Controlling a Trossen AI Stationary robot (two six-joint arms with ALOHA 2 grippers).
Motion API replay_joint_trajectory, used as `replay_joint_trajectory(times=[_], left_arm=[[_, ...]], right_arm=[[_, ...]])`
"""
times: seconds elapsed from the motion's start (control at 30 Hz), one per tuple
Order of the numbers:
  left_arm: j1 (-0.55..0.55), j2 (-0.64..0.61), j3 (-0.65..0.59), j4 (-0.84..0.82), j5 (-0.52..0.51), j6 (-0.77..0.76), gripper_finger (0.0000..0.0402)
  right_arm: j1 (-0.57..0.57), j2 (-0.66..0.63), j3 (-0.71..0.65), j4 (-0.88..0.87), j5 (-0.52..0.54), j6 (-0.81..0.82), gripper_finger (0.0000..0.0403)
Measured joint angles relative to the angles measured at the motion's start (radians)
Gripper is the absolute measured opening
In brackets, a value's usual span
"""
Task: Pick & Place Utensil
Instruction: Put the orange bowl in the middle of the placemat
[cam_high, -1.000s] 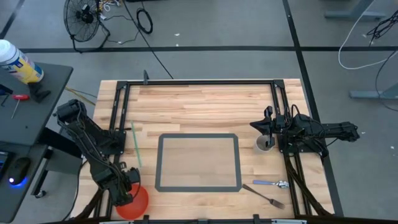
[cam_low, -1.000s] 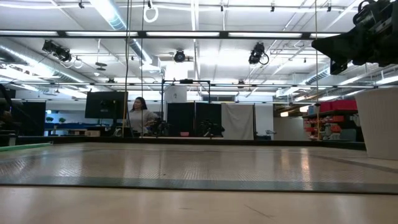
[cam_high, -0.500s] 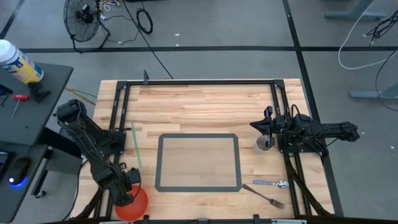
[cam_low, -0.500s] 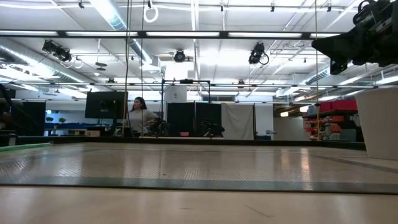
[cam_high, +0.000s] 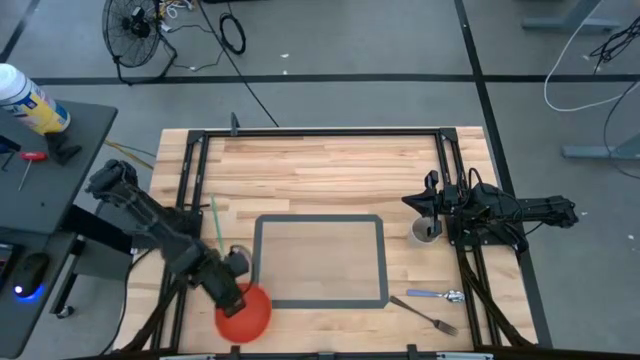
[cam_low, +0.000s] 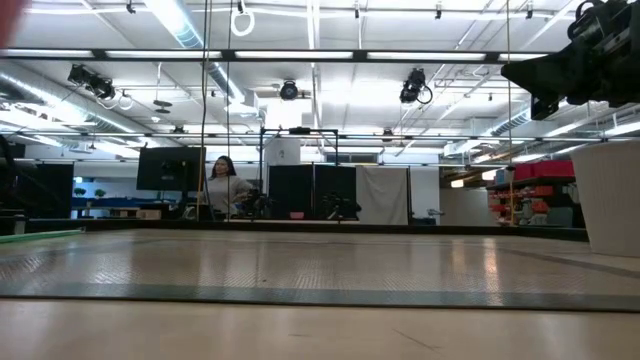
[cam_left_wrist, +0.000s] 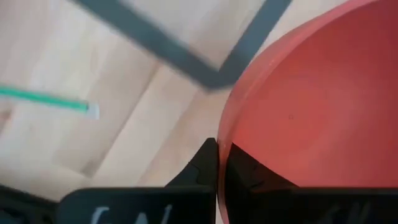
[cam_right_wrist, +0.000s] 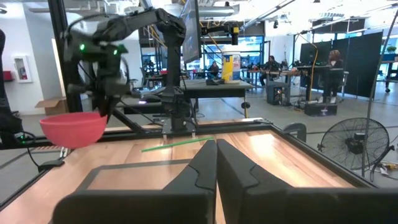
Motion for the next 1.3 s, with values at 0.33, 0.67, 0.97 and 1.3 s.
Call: replay_joint_trajectory(times=[0.33,0.67,0.97,1.3], left_arm=[[0.320,0.127,0.180,0.009,-0.040,0.247,0.0007],[0.528,0.415,0.355,0.011,0.026,0.541,0.0009],[0.667,0.519,0.371,0.092,0.072,0.646,0.0015],[0.684,0.524,0.369,0.104,0.074,0.615,0.0017]], right_arm=[[0.000,0.000,0.000,0.000,0.000,0.000,0.0013],[0.000,0.000,0.000,0.000,0.000,0.000,0.0013],[0.000,0.000,0.000,0.000,0.000,0.000,0.0013],[0.000,0.000,0.000,0.000,0.000,0.000,0.0013]])
